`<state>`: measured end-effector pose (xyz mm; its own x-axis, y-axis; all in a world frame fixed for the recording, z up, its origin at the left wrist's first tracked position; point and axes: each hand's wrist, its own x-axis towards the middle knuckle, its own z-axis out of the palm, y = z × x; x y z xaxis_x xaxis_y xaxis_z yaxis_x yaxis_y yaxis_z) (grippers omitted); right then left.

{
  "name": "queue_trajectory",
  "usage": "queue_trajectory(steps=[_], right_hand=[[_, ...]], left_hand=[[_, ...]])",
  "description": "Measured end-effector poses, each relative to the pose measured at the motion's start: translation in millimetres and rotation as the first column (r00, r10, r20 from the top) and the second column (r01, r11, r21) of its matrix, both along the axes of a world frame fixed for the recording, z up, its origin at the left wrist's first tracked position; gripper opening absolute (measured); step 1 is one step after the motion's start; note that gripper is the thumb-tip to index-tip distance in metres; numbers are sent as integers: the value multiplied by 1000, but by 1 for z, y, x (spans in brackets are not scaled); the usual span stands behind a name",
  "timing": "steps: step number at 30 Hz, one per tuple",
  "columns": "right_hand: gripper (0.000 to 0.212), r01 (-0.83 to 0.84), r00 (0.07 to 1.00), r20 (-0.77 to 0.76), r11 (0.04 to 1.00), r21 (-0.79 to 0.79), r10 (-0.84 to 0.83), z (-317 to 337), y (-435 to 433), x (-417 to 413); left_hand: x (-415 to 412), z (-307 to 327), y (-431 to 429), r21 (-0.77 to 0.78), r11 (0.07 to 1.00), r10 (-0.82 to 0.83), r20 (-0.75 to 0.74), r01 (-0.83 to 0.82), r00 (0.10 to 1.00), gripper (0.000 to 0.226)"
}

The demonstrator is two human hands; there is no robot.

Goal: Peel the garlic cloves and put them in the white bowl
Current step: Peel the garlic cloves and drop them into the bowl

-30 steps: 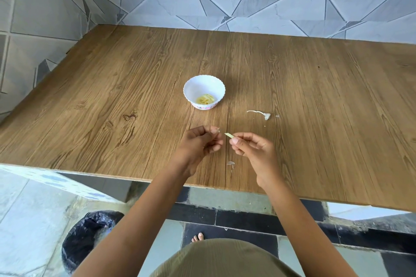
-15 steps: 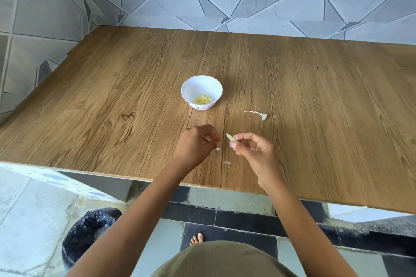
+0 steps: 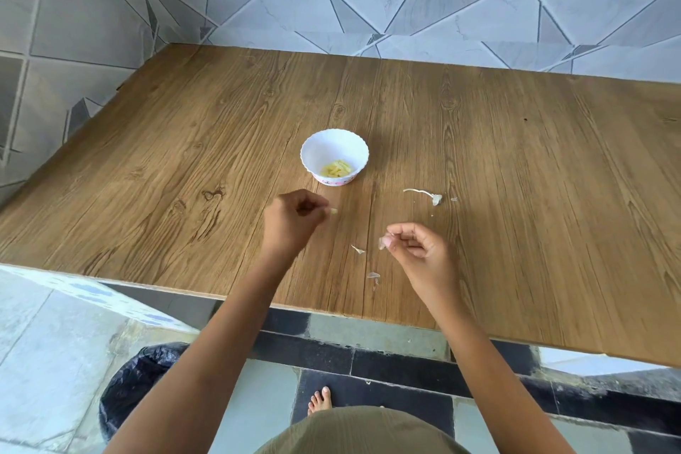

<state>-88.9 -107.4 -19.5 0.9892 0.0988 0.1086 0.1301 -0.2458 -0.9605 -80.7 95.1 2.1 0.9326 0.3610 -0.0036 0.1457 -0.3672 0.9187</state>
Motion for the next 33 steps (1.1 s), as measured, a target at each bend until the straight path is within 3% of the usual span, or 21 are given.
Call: queue_trajectory(steps=[2,6,11,14,17,19,21,23,29,31,33], right_hand=[[15,2,999,36,996,-92,1,-4,-4,0],[22,-14,998,60,986,-166,24,-10,-5,0],[21,31,997,79,984,-173,-17,-12,-8,4],[21,126,980,180,961,-248,-82,-9,-17,16],[30,321,927,329,832,-454,-178,-7,-30,37],[44,339,937,283,743,-578,-207,-9,-37,53],[53,241,970,159,699,-674,-182,-13,-41,65],[53,182,983,122,700,-691,-135,-17,-39,72],[19,290,935,347,730,-618,-78,-16,-31,74],[16,300,921,383,768,-566,-77,-15,-32,73],[14,285,913,396,850,-442,-100,-8,-32,67]], left_hand=[[8,-7,9,121,990,68,31,-71,997,7],[14,-18,10,322,946,9,43,-23,999,4],[13,-21,9,423,906,-6,60,-20,998,11],[11,-13,-1,431,902,-15,116,-36,993,12],[10,-5,-23,400,915,-124,155,53,980,13],[11,-2,-36,393,914,-181,163,105,970,13],[11,-1,-46,388,909,-224,142,154,964,11],[11,-1,-52,387,905,-241,118,179,963,10],[5,-5,-55,359,917,-210,69,172,975,9],[2,-2,-56,233,959,-174,36,161,984,8],[-3,7,-60,-92,991,-103,-25,100,994,6]])
